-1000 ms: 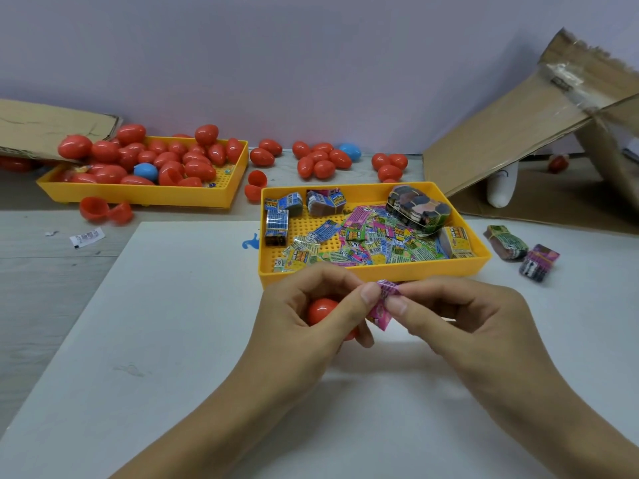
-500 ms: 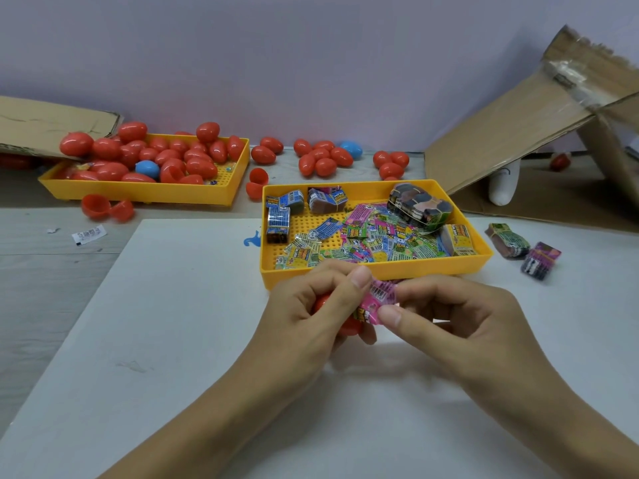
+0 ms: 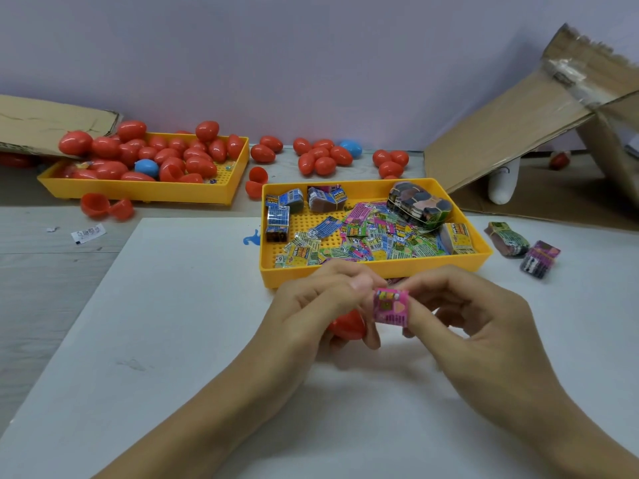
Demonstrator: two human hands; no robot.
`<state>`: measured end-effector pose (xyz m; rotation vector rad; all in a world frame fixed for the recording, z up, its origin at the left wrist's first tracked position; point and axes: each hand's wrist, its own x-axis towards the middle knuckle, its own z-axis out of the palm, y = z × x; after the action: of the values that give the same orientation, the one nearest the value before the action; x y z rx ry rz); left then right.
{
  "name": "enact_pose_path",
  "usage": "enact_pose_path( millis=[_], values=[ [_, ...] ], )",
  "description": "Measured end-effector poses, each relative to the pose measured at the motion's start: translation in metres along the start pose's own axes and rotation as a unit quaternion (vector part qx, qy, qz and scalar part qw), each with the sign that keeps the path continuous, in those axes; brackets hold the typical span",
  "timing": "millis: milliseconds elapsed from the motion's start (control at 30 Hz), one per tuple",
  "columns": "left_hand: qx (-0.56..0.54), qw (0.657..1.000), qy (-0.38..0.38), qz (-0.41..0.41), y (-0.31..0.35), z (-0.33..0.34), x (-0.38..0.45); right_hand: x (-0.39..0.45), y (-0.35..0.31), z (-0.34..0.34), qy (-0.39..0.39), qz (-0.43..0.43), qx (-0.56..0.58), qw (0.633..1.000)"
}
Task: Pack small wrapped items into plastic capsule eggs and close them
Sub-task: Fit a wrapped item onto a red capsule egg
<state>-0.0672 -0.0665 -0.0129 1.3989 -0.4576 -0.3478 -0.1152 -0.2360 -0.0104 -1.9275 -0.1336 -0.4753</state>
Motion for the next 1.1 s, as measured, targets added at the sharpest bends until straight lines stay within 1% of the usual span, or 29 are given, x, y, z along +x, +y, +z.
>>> enact_pose_path(
  millis=[67, 167, 267, 333, 400, 500, 567, 633, 767, 867, 933, 1033, 1100],
  values=[
    [0.021, 0.999, -0.009, 0.029, 0.0, -0.001, -0.001, 0.0, 0.0, 0.0, 0.006, 0.02, 0.017, 1.0],
    [0.051, 0.997, -0.006, 0.053, -0.001, 0.0, -0.001, 0.0, -0.002, 0.001, 0.012, 0.023, 0.028, 0.999],
    [0.071, 0.996, -0.003, 0.06, -0.001, 0.001, -0.002, -0.001, -0.004, 0.002, -0.006, -0.003, 0.027, 1.0],
    [0.076, 0.995, 0.003, 0.066, -0.003, 0.001, -0.002, -0.003, -0.003, 0.003, -0.004, -0.024, 0.017, 1.0],
    [0.042, 0.997, 0.006, 0.067, -0.003, 0.001, -0.003, -0.004, -0.001, 0.004, 0.005, -0.029, 0.02, 0.999],
    [-0.083, 0.996, 0.011, 0.039, -0.005, 0.001, -0.002, -0.003, 0.002, 0.005, 0.01, -0.033, 0.013, 0.999],
    [-0.129, 0.991, 0.021, 0.03, -0.008, 0.002, -0.002, -0.003, 0.002, 0.004, 0.011, -0.035, 0.016, 0.999],
    [-0.112, 0.992, 0.031, 0.04, -0.01, 0.004, -0.002, -0.003, 0.001, 0.003, 0.01, -0.036, 0.017, 0.999],
    [-0.041, 0.996, 0.043, 0.071, -0.014, 0.005, -0.002, -0.002, 0.002, 0.002, 0.016, -0.045, 0.007, 0.999],
    [0.001, 0.991, 0.072, 0.113, -0.013, 0.005, -0.001, -0.001, 0.002, 0.001, 0.024, -0.057, 0.001, 0.998],
    [0.024, 0.988, 0.075, 0.135, -0.012, 0.005, -0.001, -0.001, 0.002, 0.0, 0.027, -0.063, -0.009, 0.998],
    [0.046, 0.984, 0.088, 0.148, -0.009, 0.005, -0.002, 0.0, 0.002, -0.002, 0.029, -0.069, -0.039, 0.996],
    [0.028, 0.984, 0.097, 0.149, -0.007, 0.005, -0.002, 0.001, 0.003, -0.004, 0.031, -0.069, -0.058, 0.995]
  ],
)
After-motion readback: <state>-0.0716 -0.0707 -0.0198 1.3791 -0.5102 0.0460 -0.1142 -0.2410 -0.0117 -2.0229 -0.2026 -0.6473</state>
